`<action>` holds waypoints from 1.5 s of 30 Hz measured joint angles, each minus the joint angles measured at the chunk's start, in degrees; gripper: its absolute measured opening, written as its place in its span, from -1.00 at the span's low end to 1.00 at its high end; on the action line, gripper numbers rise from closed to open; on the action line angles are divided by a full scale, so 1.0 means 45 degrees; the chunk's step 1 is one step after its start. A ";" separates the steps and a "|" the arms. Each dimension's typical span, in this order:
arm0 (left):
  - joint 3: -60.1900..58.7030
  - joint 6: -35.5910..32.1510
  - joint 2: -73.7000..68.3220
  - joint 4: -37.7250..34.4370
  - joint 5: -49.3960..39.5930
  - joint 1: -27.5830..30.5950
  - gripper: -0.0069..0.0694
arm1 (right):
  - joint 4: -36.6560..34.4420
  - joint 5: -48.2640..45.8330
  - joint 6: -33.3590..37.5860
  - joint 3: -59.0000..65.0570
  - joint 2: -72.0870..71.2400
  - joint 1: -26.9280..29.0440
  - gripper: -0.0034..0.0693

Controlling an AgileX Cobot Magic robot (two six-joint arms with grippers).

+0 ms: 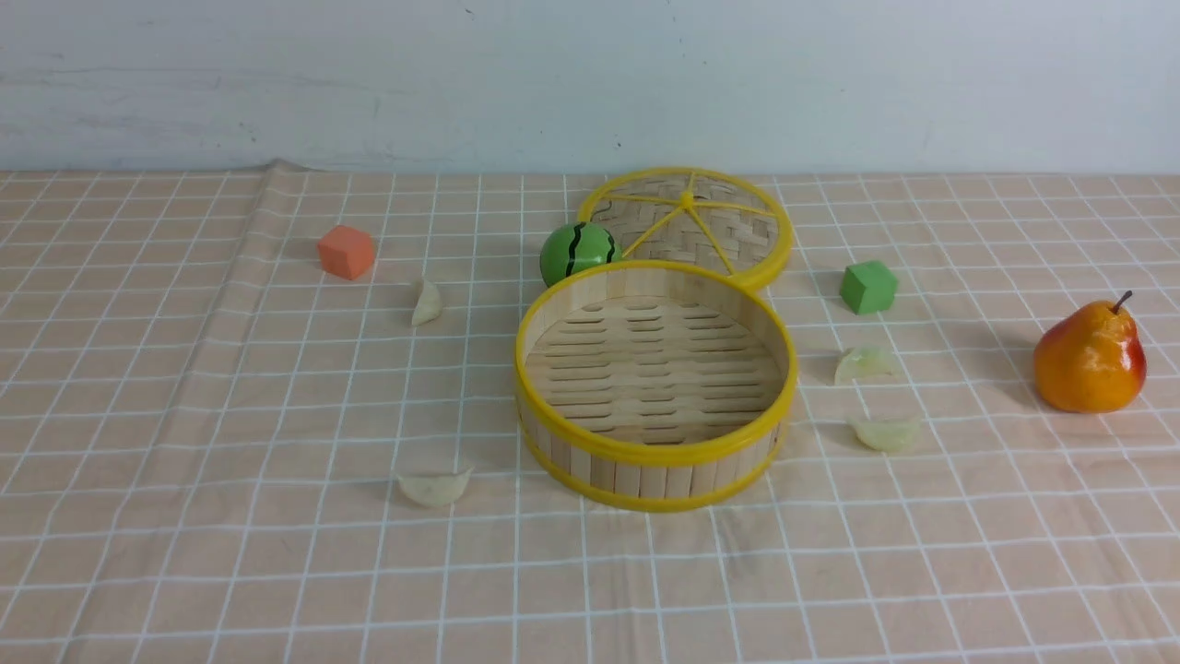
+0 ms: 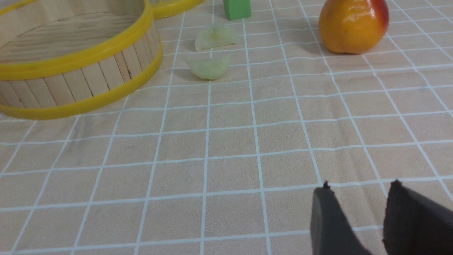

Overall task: Put the dumplings into the steamer on the table with the brown tablecloth.
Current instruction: 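Reach for and grasp a dumpling on the table with the left gripper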

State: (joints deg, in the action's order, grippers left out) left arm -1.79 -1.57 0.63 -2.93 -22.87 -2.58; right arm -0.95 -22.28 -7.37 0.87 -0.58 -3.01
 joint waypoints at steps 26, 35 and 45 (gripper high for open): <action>0.0000 -0.0036 0.0000 0.0269 0.0176 0.0000 -0.25 | 0.0000 0.0000 0.0000 0.0000 0.0000 0.0000 -0.25; 0.0000 -0.0036 0.0000 0.0309 0.1461 0.0000 -0.25 | 0.0436 0.0086 0.0000 0.0000 0.0000 0.0000 -0.25; 0.0000 -0.0036 0.0000 0.0550 0.7233 0.0000 -0.23 | 0.3220 0.4952 0.0000 0.0133 0.0000 0.0000 -0.25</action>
State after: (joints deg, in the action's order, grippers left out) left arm -1.79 -1.73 0.63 -0.46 9.68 -2.58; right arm 13.54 0.00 -7.37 1.47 -0.58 -3.01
